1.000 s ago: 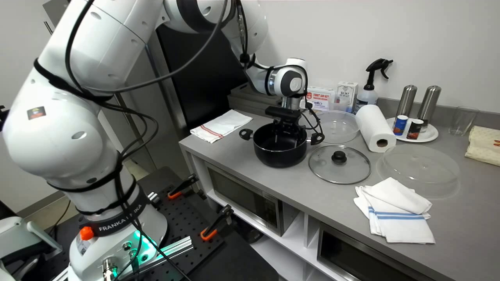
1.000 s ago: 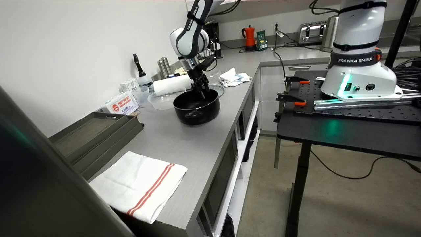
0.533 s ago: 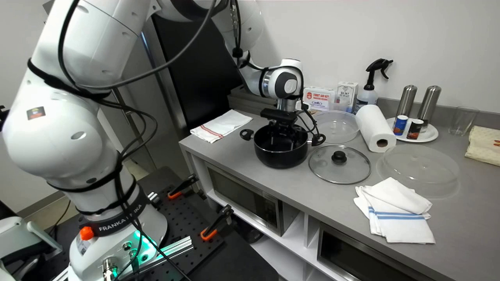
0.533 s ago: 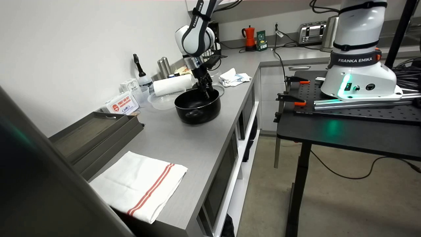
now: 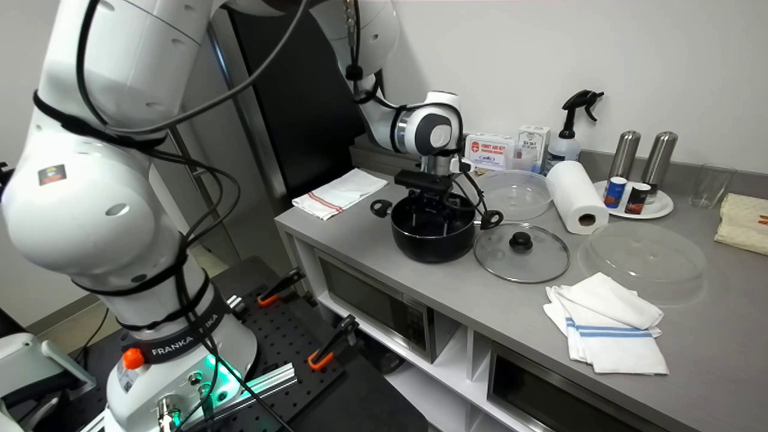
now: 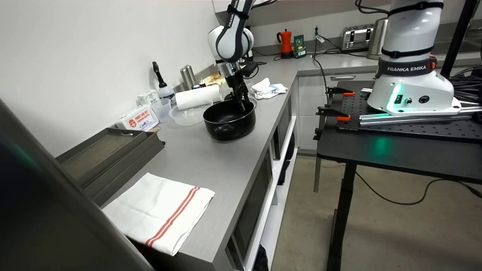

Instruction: Slide the black pot to the right

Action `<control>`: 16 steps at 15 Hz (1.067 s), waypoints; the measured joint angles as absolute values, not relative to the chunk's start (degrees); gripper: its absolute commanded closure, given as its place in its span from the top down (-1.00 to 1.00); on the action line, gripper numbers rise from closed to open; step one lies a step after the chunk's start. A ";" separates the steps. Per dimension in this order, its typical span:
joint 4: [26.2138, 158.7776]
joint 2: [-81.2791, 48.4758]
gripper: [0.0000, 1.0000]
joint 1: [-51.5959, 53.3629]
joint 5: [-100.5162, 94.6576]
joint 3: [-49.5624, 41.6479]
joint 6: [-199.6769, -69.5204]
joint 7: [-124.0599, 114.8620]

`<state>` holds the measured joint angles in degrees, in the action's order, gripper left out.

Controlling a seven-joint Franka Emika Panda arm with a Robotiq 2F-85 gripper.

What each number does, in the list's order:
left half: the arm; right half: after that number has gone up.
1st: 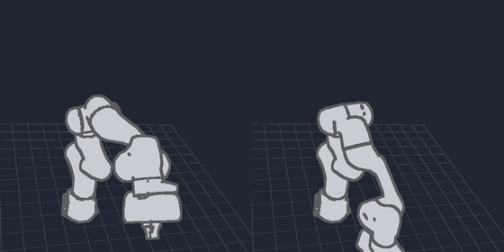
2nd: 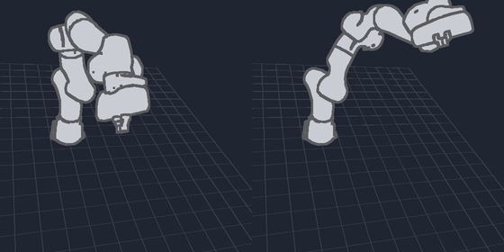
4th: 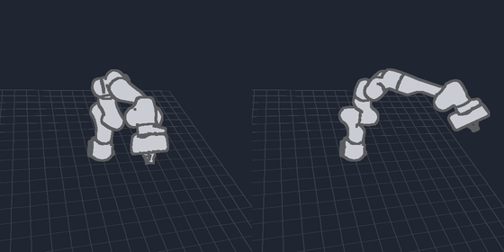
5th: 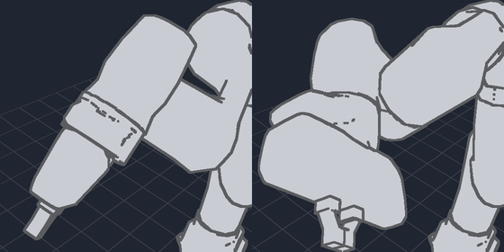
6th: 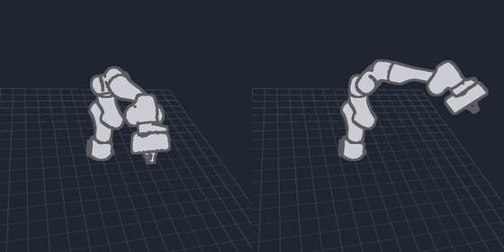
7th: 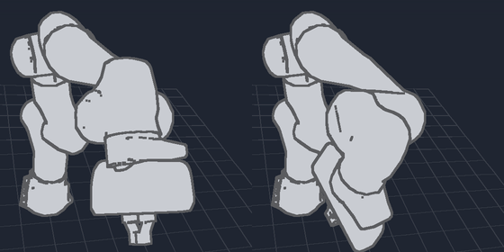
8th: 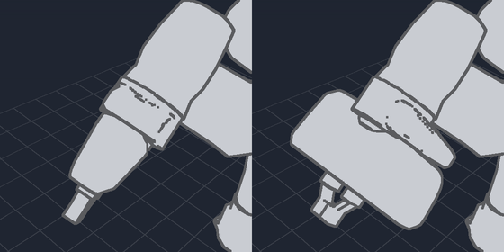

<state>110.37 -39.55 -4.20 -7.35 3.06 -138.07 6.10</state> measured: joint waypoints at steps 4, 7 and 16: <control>112.40 -38.57 1.00 -4.82 -7.11 3.06 -139.31 6.56; 113.20 -38.16 1.00 -5.16 -6.89 3.06 -139.66 6.62; 116.14 -37.01 1.00 -6.26 -6.48 3.02 -140.78 6.91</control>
